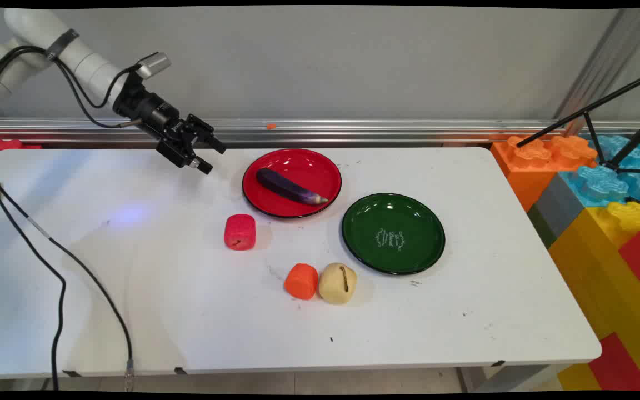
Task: Pick up the eggplant from the red plate
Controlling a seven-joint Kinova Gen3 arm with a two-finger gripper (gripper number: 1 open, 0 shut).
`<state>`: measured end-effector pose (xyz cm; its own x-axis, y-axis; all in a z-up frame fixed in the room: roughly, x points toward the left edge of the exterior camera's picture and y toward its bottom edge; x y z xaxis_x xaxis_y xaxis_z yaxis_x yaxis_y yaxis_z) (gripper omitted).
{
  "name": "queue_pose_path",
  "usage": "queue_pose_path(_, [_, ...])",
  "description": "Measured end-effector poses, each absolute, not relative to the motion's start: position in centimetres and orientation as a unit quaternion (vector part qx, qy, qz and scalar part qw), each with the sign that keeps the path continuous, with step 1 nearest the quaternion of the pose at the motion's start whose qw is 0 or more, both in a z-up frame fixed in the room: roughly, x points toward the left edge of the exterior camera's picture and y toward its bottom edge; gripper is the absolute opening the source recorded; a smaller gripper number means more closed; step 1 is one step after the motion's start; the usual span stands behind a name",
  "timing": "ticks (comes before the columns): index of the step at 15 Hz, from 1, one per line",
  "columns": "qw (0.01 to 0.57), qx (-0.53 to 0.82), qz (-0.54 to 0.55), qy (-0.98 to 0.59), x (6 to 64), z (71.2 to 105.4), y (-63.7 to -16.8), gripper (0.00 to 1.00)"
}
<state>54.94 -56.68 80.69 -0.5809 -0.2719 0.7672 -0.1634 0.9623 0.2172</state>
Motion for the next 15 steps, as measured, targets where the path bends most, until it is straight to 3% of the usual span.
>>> queue_pose_path(8, [0.451,0.092,-0.058,-0.886,52.8,80.1,-57.6,1.0])
queue_pose_path(15, [0.449,0.059,-0.042,-0.89,50.1,77.5,-59.0,1.0])
